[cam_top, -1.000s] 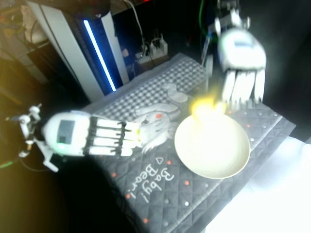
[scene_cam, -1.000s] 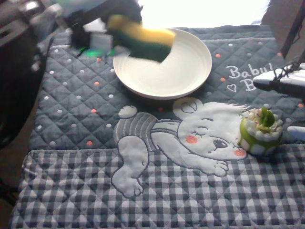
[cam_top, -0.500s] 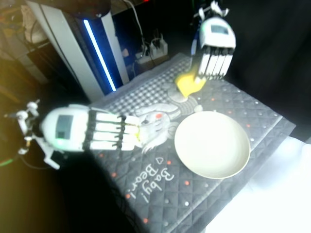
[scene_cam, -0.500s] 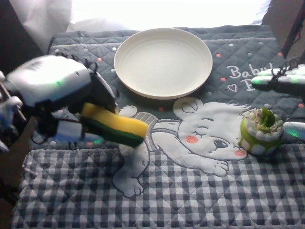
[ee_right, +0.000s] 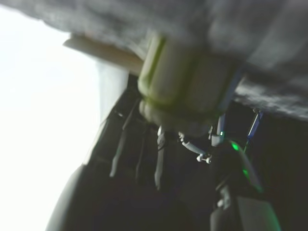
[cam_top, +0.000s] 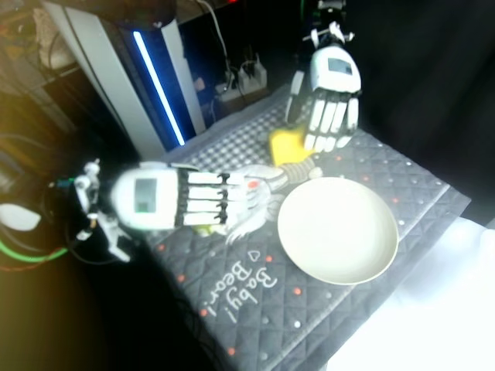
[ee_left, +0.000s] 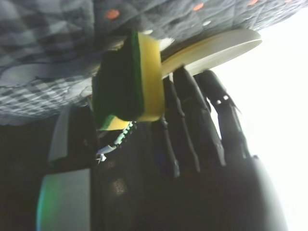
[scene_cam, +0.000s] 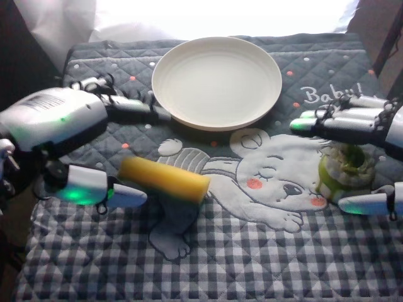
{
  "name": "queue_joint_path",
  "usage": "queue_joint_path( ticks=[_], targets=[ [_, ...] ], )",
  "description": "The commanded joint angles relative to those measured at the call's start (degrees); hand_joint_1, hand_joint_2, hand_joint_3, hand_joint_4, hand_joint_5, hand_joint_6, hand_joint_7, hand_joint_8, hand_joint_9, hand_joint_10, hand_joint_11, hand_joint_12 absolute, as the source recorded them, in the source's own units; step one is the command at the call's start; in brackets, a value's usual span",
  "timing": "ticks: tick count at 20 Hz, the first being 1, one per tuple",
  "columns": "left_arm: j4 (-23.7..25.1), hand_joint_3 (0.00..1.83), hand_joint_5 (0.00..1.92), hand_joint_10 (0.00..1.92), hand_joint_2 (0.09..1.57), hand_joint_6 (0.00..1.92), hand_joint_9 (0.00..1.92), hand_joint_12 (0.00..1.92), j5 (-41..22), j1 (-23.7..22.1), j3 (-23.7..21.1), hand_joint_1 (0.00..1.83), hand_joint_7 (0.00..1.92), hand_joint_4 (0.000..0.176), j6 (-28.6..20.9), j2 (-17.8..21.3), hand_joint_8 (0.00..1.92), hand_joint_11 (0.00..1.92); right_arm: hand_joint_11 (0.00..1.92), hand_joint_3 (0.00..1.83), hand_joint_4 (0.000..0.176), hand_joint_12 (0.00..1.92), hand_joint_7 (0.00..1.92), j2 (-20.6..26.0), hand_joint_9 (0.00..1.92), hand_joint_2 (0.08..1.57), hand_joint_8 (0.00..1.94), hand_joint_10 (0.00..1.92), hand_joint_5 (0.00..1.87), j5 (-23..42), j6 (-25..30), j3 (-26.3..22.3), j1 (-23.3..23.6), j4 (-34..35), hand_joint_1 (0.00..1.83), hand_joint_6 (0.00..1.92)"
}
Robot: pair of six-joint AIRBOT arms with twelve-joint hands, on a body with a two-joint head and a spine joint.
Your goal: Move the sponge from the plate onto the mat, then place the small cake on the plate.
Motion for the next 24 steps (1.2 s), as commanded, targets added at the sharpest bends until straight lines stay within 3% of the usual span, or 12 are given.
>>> queue_joint_path(
  ticks=[1,4,6,7,8,11,13,16,19,20,22,24],
  targets=[
    [-0.3,0.0,0.23,0.02,0.82,0.0,0.44,1.14,-8.57,-0.01,-0.31,0.85,0.34,0.046,-0.14,0.21,0.0,0.02,0.0,0.0,0.162,0.93,0.09,0.0,0.19,0.9,0.0,0.0,0.13,4.96,0.39,0.23,0.37,1.35,0.91,0.0],
    [-1.59,0.0,0.22,0.01,0.8,0.0,0.46,1.24,-12.21,1.28,-0.7,0.85,0.36,0.071,-1.16,0.69,0.0,0.0,0.0,0.0,0.176,0.99,0.13,-0.52,0.19,0.87,0.0,0.0,0.19,3.38,0.39,0.62,0.37,0.49,1.03,0.0],
    [-3.88,0.01,0.24,0.0,0.84,0.0,0.37,1.13,-14.85,2.42,-0.61,0.87,0.31,0.071,-1.19,0.99,0.0,0.0,0.33,0.0,0.09,1.22,0.45,-0.69,0.63,0.94,0.05,0.18,0.45,2.73,0.39,0.85,0.38,0.07,1.15,0.01],
    [-4.92,0.01,0.25,0.0,0.86,0.0,0.34,1.08,-15.84,2.96,-0.53,0.87,0.31,0.068,-1.19,1.07,0.0,0.0,0.5,0.0,0.038,1.4,0.63,-0.74,0.7,0.95,0.07,0.65,0.59,2.56,0.39,1.03,0.39,0.06,1.24,0.04],
    [-5.57,0.0,0.26,0.01,0.87,0.0,0.38,1.13,-16.49,3.4,-0.52,0.83,0.34,0.058,-1.2,1.12,0.01,0.0,0.7,0.01,0.0,1.58,0.86,-0.74,0.81,1.11,1.06,1.11,0.84,2.47,0.39,1.22,0.43,0.01,1.24,0.71],
    [-6.15,0.0,0.3,0.0,0.87,0.01,0.36,1.07,-17.49,4.49,-0.57,0.74,0.34,0.024,-2.05,1.08,0.0,0.0,0.81,0.0,0.0,1.66,0.85,-0.76,0.88,1.16,1.41,1.43,0.99,1.95,0.39,1.85,1.59,-0.56,1.24,0.81],
    [-6.8,0.0,0.34,0.01,0.85,0.0,0.42,1.12,-18.54,5.43,-0.57,0.79,0.38,0.048,-2.77,1.07,0.0,0.0,0.78,0.0,0.0,1.61,0.84,-0.9,0.85,1.16,1.42,1.32,1.0,0.95,0.38,2.52,3.08,-1.57,1.24,0.79],
    [-7.66,0.0,0.38,0.02,0.85,0.01,0.46,1.23,-20.04,6.55,-0.59,0.79,0.42,0.044,-3.48,1.06,0.01,0.0,0.73,0.0,0.0,1.63,0.86,-1.15,0.84,1.15,1.4,1.32,1.03,-0.78,0.38,4.1,7.16,-3.79,1.25,0.74],
    [-7.83,0.0,0.38,0.01,0.87,0.0,0.46,1.11,-20.81,7.33,-0.63,0.79,0.42,0.033,-4.05,0.99,0.0,0.0,0.51,0.0,0.0,1.59,0.93,-2.21,0.79,1.14,1.17,1.38,1.01,-0.88,-0.92,5.77,13.21,-4.64,1.36,0.82],
    [-7.91,0.0,0.39,0.02,0.87,0.0,0.48,1.17,-21.21,7.61,-0.63,0.81,0.44,0.036,-4.34,0.86,0.01,0.0,0.72,0.0,0.0,1.47,0.96,-3.19,0.89,1.1,1.08,1.29,1.11,-0.88,-2.01,6.7,16.03,-4.61,1.37,0.65],
    [-7.89,0.0,0.39,0.01,0.87,0.0,0.46,1.12,-21.76,8.15,-0.57,0.83,0.44,0.026,-5.5,0.75,0.01,0.0,0.82,0.0,0.0,1.32,1.02,-6.52,0.96,1.09,0.91,1.24,1.03,-1.08,-2.2,9.85,20.19,-3.98,1.39,0.74],
    [-7.06,0.0,0.41,0.02,0.88,0.0,0.49,1.23,-22.44,8.4,-0.32,0.87,0.47,0.023,-7.32,0.74,0.01,0.0,0.92,0.0,0.0,1.33,1.16,-12.83,1.15,1.04,0.59,0.79,1.02,-8.17,-4.45,14.81,26.75,-3.86,1.49,0.79]
  ],
)
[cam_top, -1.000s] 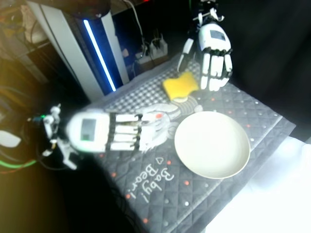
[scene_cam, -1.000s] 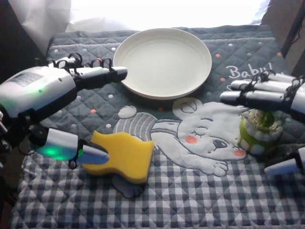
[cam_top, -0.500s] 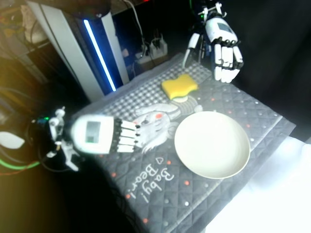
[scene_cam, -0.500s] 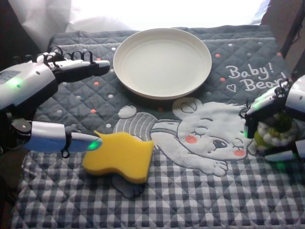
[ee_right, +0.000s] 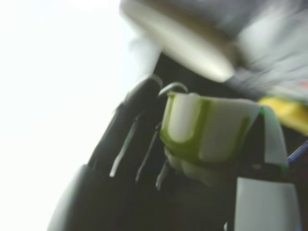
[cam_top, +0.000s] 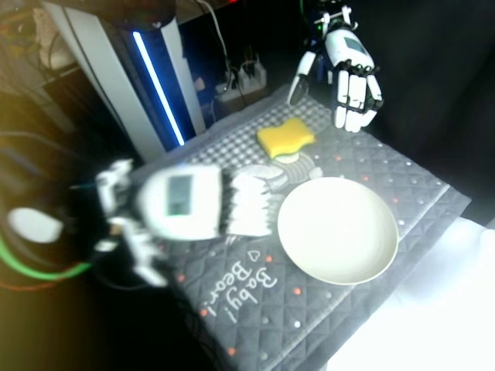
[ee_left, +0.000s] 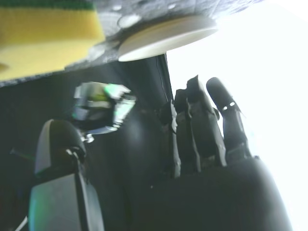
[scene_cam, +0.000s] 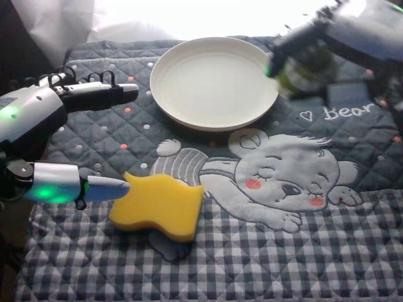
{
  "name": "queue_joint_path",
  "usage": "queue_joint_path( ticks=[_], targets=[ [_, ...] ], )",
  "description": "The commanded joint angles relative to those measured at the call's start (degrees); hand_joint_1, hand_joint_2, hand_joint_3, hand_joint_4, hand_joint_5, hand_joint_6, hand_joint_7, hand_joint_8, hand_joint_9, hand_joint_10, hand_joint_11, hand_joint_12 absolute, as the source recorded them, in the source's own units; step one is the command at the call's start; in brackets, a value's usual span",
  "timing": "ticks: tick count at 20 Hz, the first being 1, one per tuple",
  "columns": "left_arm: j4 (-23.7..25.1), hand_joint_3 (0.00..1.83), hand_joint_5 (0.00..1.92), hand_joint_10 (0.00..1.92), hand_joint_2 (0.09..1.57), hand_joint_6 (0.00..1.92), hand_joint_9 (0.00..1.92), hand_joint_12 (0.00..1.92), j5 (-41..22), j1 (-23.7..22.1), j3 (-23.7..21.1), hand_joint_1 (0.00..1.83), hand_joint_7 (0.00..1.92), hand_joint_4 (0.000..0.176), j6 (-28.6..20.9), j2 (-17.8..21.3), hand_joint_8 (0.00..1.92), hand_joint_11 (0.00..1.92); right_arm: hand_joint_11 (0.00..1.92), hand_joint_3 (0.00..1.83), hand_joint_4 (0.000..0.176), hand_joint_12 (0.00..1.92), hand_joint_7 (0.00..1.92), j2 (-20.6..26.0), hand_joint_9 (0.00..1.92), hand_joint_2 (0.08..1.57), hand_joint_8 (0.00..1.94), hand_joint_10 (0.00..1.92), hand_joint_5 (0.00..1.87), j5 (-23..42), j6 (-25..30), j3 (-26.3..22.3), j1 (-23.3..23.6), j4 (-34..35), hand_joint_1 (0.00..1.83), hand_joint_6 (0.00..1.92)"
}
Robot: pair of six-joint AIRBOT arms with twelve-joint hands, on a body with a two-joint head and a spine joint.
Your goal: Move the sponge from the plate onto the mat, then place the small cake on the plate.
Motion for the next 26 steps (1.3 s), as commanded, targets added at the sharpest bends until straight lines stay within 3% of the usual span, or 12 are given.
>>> queue_joint_path(
  ticks=[1,3,4,7,9,10,12,14,16,19,21,26],
  targets=[
    [0.57,0.0,0.41,0.03,0.88,0.0,0.52,1.23,-7.59,-0.35,0.28,0.87,0.48,0.016,-0.78,-0.3,0.01,0.0,1.0,0.0,0.0,1.08,1.17,-1.46,1.18,1.03,0.6,0.81,1.02,0.38,-1.44,1.41,2.26,2.15,1.42,0.83],
    [1.12,0.0,0.43,0.06,0.89,0.0,0.56,1.35,-7.57,-0.55,0.82,0.88,0.51,0.025,-1.68,-0.69,0.02,0.0,1.11,0.0,0.0,1.0,1.2,-7.38,1.22,1.02,0.49,0.83,1.06,-7.21,-2.05,6.74,5.27,2.11,1.4,0.77],
    [1.58,0.0,0.44,0.52,0.88,0.0,0.44,1.47,-7.4,-0.8,1.27,0.89,0.52,0.027,-2.41,-1.0,0.06,0.02,1.09,0.0,0.0,0.95,1.2,-9.75,1.21,1.03,0.51,0.82,1.05,-9.88,-2.05,8.85,5.87,1.8,1.4,0.78],
    [3.19,0.0,0.49,0.96,0.87,0.0,0.25,1.52,-6.39,-1.98,2.5,0.9,0.53,0.016,-3.92,-1.76,0.13,0.06,0.91,0.0,0.0,0.83,1.14,-14.65,1.11,1.05,0.56,0.91,1.02,-17.44,-2.76,13.17,6.79,0.97,1.39,0.91],
    [3.74,0.0,0.5,0.73,0.88,0.0,0.34,1.39,-6.44,-2.51,2.56,0.9,0.55,0.001,-4.09,-1.82,0.07,0.1,0.7,0.0,0.0,1.26,0.99,-16.12,0.87,1.12,1.15,1.0,0.95,-19.88,-2.76,14.28,6.78,0.12,1.29,0.79],
    [3.78,0.0,0.53,0.72,0.87,0.0,0.37,1.4,-6.53,-2.52,2.55,0.91,0.58,0.0,-4.22,-1.8,0.07,0.08,0.53,0.0,0.0,1.35,0.59,-16.12,0.63,1.01,0.81,0.93,0.68,-20.05,-2.76,14.29,6.78,-0.01,1.11,0.27],
    [3.76,0.0,0.53,0.57,0.88,0.0,0.43,1.26,-6.69,-2.5,2.56,0.92,0.6,0.0,-4.5,-1.79,0.05,0.17,0.09,0.0,0.117,1.35,0.37,-16.11,0.33,0.87,0.17,0.62,0.22,-20.11,-2.76,14.05,6.77,-0.78,0.88,0.01],
    [3.67,0.0,0.53,0.37,0.89,0.0,0.52,1.11,-6.64,-2.43,2.59,0.93,0.61,0.0,-4.53,-1.83,0.02,0.26,0.0,0.0,0.173,0.4,0.3,-16.11,0.26,0.84,0.01,0.13,0.02,-20.08,-2.68,13.3,7.45,-1.89,0.8,0.0],
    [3.55,0.0,0.53,0.35,0.9,0.0,0.53,1.18,-6.71,-2.42,2.59,0.88,0.62,0.0,-4.53,-1.84,0.02,0.19,0.0,0.0,0.176,0.03,0.1,-14.81,0.1,0.83,0.0,0.01,0.0,-19.98,-2.68,11.79,9.26,-3.16,0.77,0.0],
    [3.1,0.0,0.53,0.99,0.9,0.0,0.31,1.5,-8.05,-2.03,2.4,0.89,0.63,0.0,-5.18,-1.69,0.03,0.11,0.11,0.0,0.176,0.05,0.07,-7.78,0.12,0.82,0.01,0.02,0.0,-15.76,-2.68,6.42,10.5,-5.43,0.71,0.0],
    [1.74,0.0,0.52,0.54,0.89,0.0,0.36,1.3,-10.71,-0.59,2.13,0.91,0.57,0.0,-6.59,-0.81,0.0,0.01,0.0,0.0,0.176,0.0,0.02,0.74,0.01,0.81,0.0,0.0,0.0,-8.43,-2.68,0.22,10.46,-4.95,0.79,0.0],
    [-0.39,0.0,0.56,0.2,0.91,0.0,0.52,1.1,-16.78,3.09,1.0,0.9,0.64,0.0,-8.87,0.97,0.0,0.01,0.0,0.0,0.164,0.0,0.06,8.57,0.0,0.82,0.02,0.0,0.01,2.0,-2.69,-5.68,4.36,-0.21,0.8,0.01]
  ],
)
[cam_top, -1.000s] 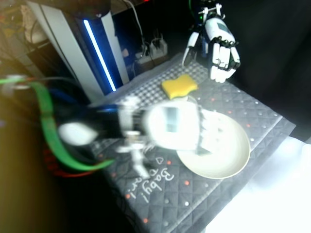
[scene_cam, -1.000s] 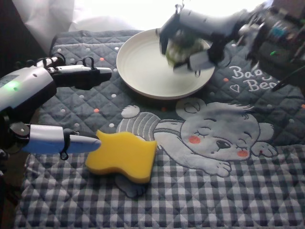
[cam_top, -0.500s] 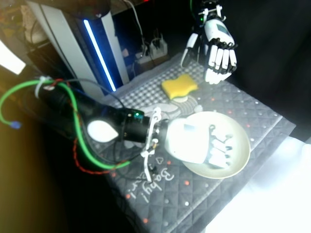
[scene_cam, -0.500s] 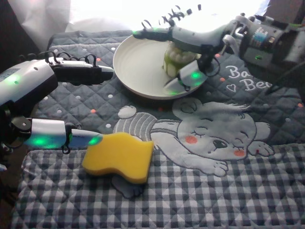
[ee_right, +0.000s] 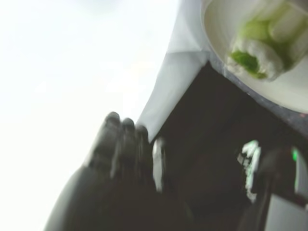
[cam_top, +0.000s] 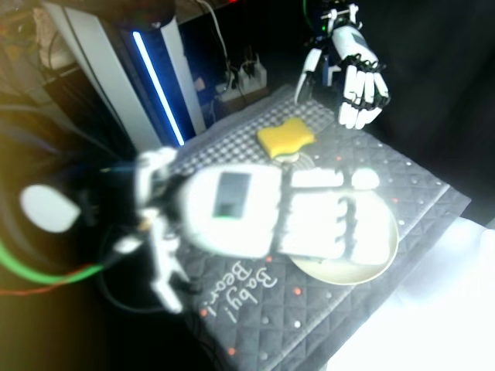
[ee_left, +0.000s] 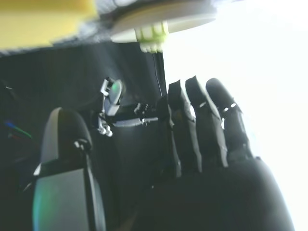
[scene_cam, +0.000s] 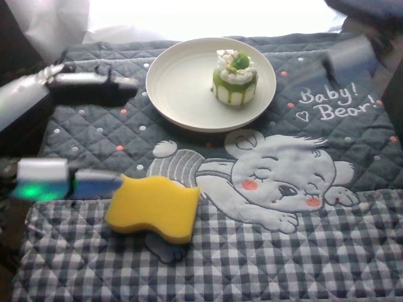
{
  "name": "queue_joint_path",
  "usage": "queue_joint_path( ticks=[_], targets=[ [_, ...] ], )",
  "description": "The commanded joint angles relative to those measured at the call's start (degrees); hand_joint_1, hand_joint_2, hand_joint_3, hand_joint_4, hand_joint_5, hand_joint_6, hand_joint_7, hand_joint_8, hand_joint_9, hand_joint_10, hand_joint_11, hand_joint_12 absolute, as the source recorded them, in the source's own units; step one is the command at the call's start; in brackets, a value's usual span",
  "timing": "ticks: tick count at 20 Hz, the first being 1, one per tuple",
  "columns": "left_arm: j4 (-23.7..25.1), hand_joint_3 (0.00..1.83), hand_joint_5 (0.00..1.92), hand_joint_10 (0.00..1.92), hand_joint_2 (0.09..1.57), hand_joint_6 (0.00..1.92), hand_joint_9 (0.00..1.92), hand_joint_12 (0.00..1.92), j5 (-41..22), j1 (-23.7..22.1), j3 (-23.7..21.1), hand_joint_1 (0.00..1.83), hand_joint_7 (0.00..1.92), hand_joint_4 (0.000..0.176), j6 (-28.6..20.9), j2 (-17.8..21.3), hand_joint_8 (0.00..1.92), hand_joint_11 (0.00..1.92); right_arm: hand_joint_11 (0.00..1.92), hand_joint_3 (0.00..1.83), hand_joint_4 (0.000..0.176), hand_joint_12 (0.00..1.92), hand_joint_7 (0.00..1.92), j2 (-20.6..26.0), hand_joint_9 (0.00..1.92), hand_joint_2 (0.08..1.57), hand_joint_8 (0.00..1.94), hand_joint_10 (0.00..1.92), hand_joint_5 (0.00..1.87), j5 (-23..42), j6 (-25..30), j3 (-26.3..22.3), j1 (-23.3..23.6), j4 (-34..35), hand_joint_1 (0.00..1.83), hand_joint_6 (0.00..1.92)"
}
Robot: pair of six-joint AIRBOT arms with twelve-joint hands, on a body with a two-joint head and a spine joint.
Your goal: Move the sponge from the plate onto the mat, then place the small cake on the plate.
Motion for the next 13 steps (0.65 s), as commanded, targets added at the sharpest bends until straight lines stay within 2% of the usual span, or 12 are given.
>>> queue_joint_path(
  ticks=[1,3,4,5,6,7,8,9,10,11,12,13],
  targets=[
    [-3.06,0.0,0.57,0.14,0.91,0.0,0.55,1.05,-10.26,0.33,-0.13,0.87,0.66,0.0,-0.41,0.93,0.0,0.03,0.0,0.01,0.174,0.0,0.04,1.79,0.0,0.84,0.01,0.0,0.0,10.87,-0.09,-0.66,-1.63,5.48,0.77,0.0],
    [-5.81,0.0,0.5,0.03,0.97,0.0,0.49,0.82,-15.09,3.61,-1.02,0.9,0.53,0.0,-0.85,1.64,0.0,0.08,0.0,0.01,0.163,0.0,0.09,4.43,0.05,0.88,0.0,0.0,0.05,17.58,-0.1,-3.26,-8.11,10.23,0.86,0.01],
    [-7.27,0.0,0.47,0.01,0.99,0.0,0.49,0.77,-18.03,5.55,-1.33,0.86,0.51,0.0,-1.1,1.68,0.0,0.1,0.0,0.01,0.146,0.0,0.12,5.63,0.07,0.88,0.01,0.01,0.05,20.48,-0.1,-4.6,-11.38,12.34,0.89,0.01],
    [-8.43,0.0,0.48,0.01,1.0,0.0,0.52,0.86,-20.5,6.84,-1.77,0.91,0.53,0.0,-1.13,1.72,0.0,0.14,0.0,0.0,0.146,0.0,0.14,6.59,0.09,0.86,0.02,0.02,0.06,23.22,-0.11,-5.94,-14.31,14.36,0.88,0.01],
    [-9.14,0.0,0.42,0.01,1.04,0.0,0.52,1.0,-22.91,7.75,-2.24,0.87,0.54,0.0,-1.19,1.79,0.0,0.06,0.0,0.0,0.121,0.0,0.19,7.69,0.15,0.8,0.01,0.02,0.1,26.48,-0.12,-7.4,-17.77,16.78,0.85,0.01],
    [-9.51,0.0,0.38,0.01,1.06,0.0,0.53,1.13,-25.15,8.31,-2.68,0.85,0.53,0.0,-1.2,1.84,0.0,0.01,0.0,0.0,0.129,0.0,0.2,8.71,0.17,0.78,0.01,0.02,0.07,30.1,-0.12,-8.75,-21.11,19.34,0.82,0.0],
    [-9.66,0.01,0.26,0.0,1.09,0.0,0.46,1.16,-27.71,8.62,-3.07,0.62,0.41,0.0,-1.19,1.85,0.0,0.0,0.0,0.0,0.138,0.0,0.21,10.18,0.2,0.76,0.01,0.03,0.07,34.86,-0.16,-10.6,-25.48,22.72,0.77,0.0],
    [-9.66,0.01,0.15,0.0,1.13,0.0,0.37,1.19,-29.74,8.64,-3.37,0.48,0.3,0.0,-1.12,1.84,0.0,0.0,0.0,0.0,0.142,0.0,0.2,11.57,0.16,0.8,0.0,0.01,0.06,39.4,-0.19,-12.17,-29.38,26.12,0.75,0.0],
    [-9.65,0.02,0.04,0.0,1.18,0.0,0.25,1.08,-31.51,8.63,-3.63,0.34,0.16,0.0,-1.04,1.83,0.0,0.0,0.0,0.02,0.169,0.0,0.17,12.2,0.14,0.85,0.0,0.0,0.05,43.23,-0.2,-13.34,-32.81,28.72,0.66,0.0],
    [-9.62,0.01,0.01,0.0,1.18,0.0,0.17,0.9,-32.6,8.62,-3.81,0.27,0.09,0.034,-1.0,1.82,0.0,0.0,0.0,0.03,0.175,0.0,0.17,12.48,0.14,0.88,0.0,0.0,0.04,46.06,-0.2,-14.23,-35.31,30.97,0.67,0.0],
    [-9.41,0.01,0.0,0.01,1.21,0.0,0.12,0.68,-33.75,8.62,-4.11,0.24,0.04,0.029,-0.9,1.82,0.01,0.0,0.04,0.01,0.176,0.02,0.22,12.54,0.18,0.89,0.0,0.01,0.12,49.73,-0.2,-15.31,-38.68,33.6,0.75,0.01],
    [-8.61,0.02,0.0,0.0,1.28,0.0,0.1,0.49,-33.96,8.59,-4.64,0.03,0.03,0.012,-0.74,1.83,0.0,0.0,0.0,0.01,0.156,0.0,0.23,12.58,0.16,0.97,0.0,0.0,0.15,56.07,-0.2,-16.77,-44.56,38.21,0.89,0.01]
  ],
)
